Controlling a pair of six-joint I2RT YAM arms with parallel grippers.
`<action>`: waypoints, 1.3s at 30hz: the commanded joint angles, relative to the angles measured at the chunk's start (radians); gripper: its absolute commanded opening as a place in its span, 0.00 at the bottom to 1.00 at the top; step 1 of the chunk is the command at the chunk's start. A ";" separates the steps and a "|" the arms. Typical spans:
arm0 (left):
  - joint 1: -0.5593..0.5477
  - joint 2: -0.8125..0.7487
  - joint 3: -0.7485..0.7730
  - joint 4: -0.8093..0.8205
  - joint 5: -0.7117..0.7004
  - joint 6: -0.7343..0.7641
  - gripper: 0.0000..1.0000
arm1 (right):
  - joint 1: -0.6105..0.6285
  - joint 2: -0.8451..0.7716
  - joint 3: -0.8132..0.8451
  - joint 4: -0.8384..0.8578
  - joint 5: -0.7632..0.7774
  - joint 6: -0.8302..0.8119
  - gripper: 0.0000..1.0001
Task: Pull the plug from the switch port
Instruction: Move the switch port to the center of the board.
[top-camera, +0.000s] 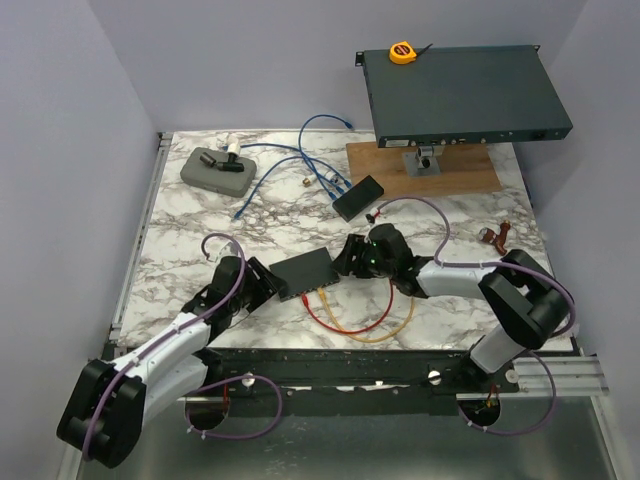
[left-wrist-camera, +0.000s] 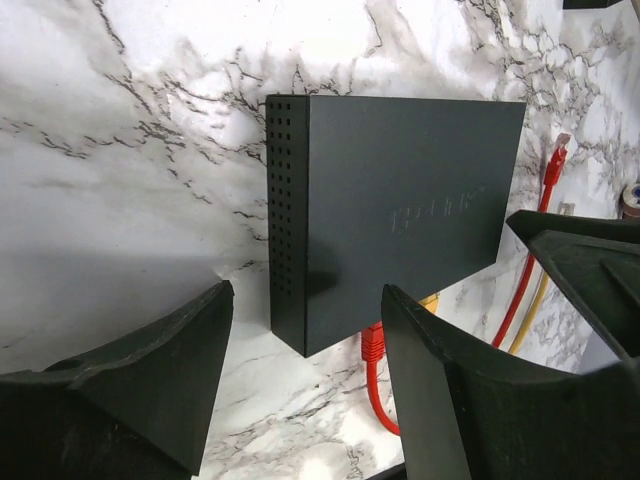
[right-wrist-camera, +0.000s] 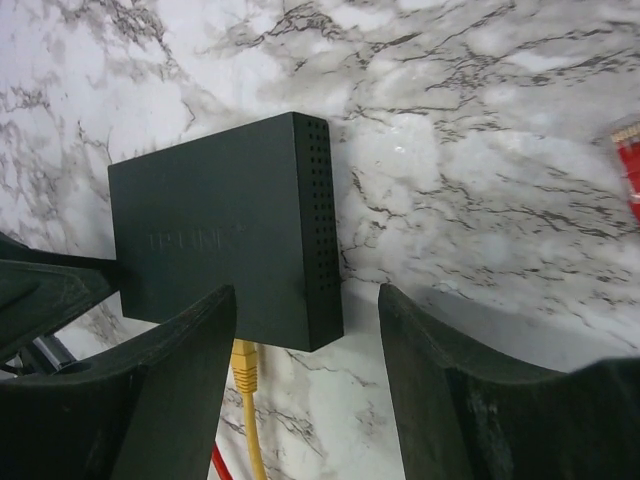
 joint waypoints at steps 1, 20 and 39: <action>-0.003 0.056 0.029 0.028 0.031 0.027 0.61 | 0.044 0.065 0.042 0.083 -0.038 0.004 0.62; -0.003 0.151 0.082 0.073 -0.004 0.065 0.62 | 0.072 0.268 0.097 0.207 -0.058 0.085 0.43; -0.001 -0.180 0.127 -0.195 -0.177 0.012 0.86 | 0.070 -0.017 0.026 0.032 0.048 0.031 0.57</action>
